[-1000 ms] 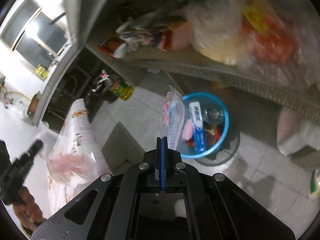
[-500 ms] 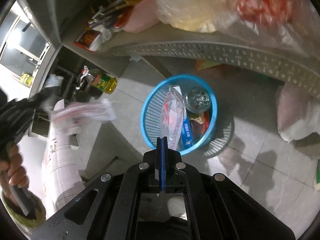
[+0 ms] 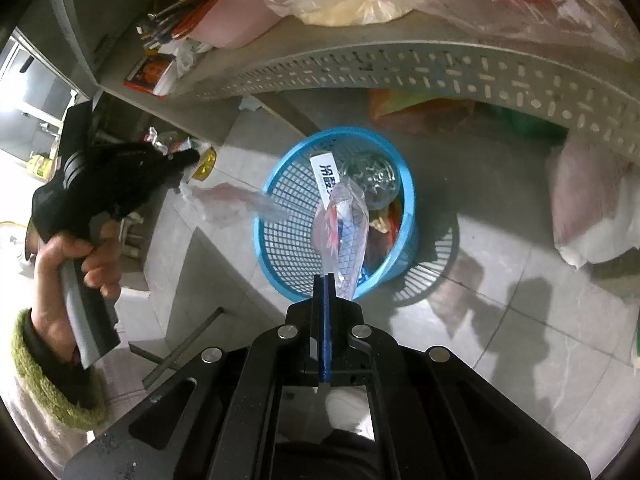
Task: Collect trash
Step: 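Open both grippers over the basket to drop the plastic pieces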
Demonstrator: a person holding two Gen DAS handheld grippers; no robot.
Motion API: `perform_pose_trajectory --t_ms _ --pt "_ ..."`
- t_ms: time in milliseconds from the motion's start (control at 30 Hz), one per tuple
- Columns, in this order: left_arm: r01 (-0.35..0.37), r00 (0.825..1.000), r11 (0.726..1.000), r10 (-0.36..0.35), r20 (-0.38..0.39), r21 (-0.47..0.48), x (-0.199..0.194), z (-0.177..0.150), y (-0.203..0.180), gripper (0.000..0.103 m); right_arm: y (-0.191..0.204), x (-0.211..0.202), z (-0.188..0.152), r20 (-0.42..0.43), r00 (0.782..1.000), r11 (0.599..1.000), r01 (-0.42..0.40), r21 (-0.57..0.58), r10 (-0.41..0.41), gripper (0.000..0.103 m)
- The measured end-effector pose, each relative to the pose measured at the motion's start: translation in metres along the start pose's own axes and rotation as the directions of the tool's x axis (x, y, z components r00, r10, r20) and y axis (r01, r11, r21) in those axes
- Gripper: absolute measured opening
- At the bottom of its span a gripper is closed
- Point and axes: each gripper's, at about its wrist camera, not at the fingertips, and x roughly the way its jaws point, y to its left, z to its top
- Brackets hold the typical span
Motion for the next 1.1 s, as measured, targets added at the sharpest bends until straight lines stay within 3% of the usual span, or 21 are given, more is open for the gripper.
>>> perform_pose_trajectory --t_ms 133,167,333,467,600,767,800,833,867,900,1100 --pt "-0.060 0.994 0.998 0.061 -0.094 0.008 0.022 -0.004 0.005 0.038 0.001 0.004 -0.002 -0.013 1.000 1.000 0.004 -0.007 -0.004 0.000" --pt "-0.061 0.993 0.998 0.062 -0.101 0.012 0.022 -0.006 0.007 0.042 0.001 0.005 -0.001 -0.015 1.000 1.000 0.005 -0.007 -0.005 0.000" --pt "-0.053 0.993 0.998 0.054 -0.104 0.021 0.007 -0.012 0.010 0.050 0.004 0.008 0.001 -0.024 1.000 1.000 0.011 -0.022 -0.011 0.000" --pt "-0.029 0.997 0.999 0.032 -0.072 0.043 -0.027 -0.016 0.011 0.056 0.016 0.019 0.004 -0.028 0.999 0.997 0.023 -0.078 -0.025 0.000" --pt "0.000 1.000 0.996 0.001 -0.008 0.086 -0.088 -0.031 0.016 0.061 0.046 0.040 0.018 -0.033 0.999 0.984 0.031 -0.178 -0.038 0.001" --pt "-0.014 0.997 0.992 0.003 0.083 0.129 -0.170 -0.063 0.030 0.070 0.089 0.081 0.044 -0.019 0.998 0.947 0.050 -0.317 -0.059 0.004" --pt "-0.014 0.993 0.991 -0.001 0.116 0.135 -0.194 -0.076 0.036 0.072 0.095 0.092 0.048 -0.019 0.997 0.935 0.061 -0.348 -0.073 0.005" --pt "-0.016 0.991 0.991 -0.003 0.133 0.136 -0.206 -0.083 0.038 0.074 0.098 0.098 0.050 -0.022 0.996 0.928 0.070 -0.365 -0.083 0.017" --pt "-0.023 0.987 0.991 0.001 0.162 0.131 -0.226 -0.097 0.044 0.076 0.101 0.108 0.053 -0.025 0.994 0.918 0.092 -0.386 -0.111 0.035" --pt "-0.025 0.984 0.991 0.001 0.178 0.129 -0.237 -0.105 0.049 0.076 0.101 0.115 0.056 -0.018 0.990 0.910 0.120 -0.396 -0.139 0.042" --pt "-0.050 0.947 0.997 0.031 0.321 0.052 -0.305 -0.183 0.077 0.083 0.089 0.085 0.054 0.055 0.992 0.928 0.126 -0.350 -0.114 0.054"
